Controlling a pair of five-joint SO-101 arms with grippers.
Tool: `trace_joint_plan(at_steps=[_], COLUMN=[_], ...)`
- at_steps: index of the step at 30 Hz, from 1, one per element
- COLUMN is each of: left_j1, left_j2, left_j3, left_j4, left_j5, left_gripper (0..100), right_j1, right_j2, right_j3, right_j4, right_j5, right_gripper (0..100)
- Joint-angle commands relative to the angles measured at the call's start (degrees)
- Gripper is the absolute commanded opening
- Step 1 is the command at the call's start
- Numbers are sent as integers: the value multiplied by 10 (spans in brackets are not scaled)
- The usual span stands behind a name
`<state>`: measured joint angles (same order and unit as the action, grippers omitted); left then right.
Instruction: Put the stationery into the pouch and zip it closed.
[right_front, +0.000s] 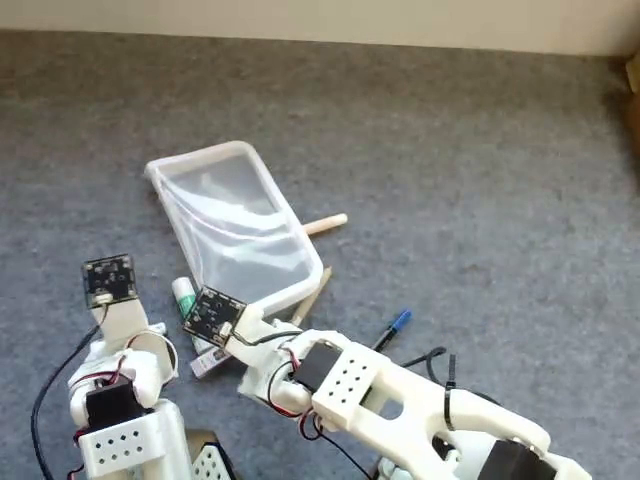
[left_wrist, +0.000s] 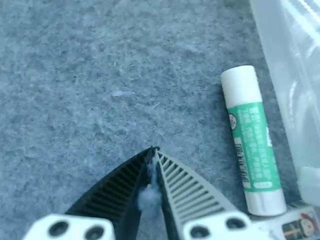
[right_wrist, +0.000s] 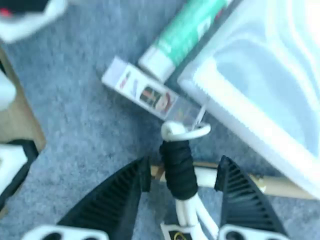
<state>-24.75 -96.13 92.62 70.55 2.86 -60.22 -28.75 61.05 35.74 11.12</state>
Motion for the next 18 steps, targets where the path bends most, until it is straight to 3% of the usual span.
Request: trace_joint_plan(at_steps=[1, 11, 18], left_j1=[-20, -25, -25], left_j2=[-6, -6, -6], left_j3=[-37, 32, 37], left_j4=[0, -99, -105], left_j5=[-3, -1, -2], left_gripper=[5, 5, 5], right_j1=[-5, -5, -5], right_j2=[-2, -2, 31], right_j3=[12, 34, 34], right_j4=[-51, -76, -75], right_j5=[-4, -3, -3], right_gripper=[200, 199, 199])
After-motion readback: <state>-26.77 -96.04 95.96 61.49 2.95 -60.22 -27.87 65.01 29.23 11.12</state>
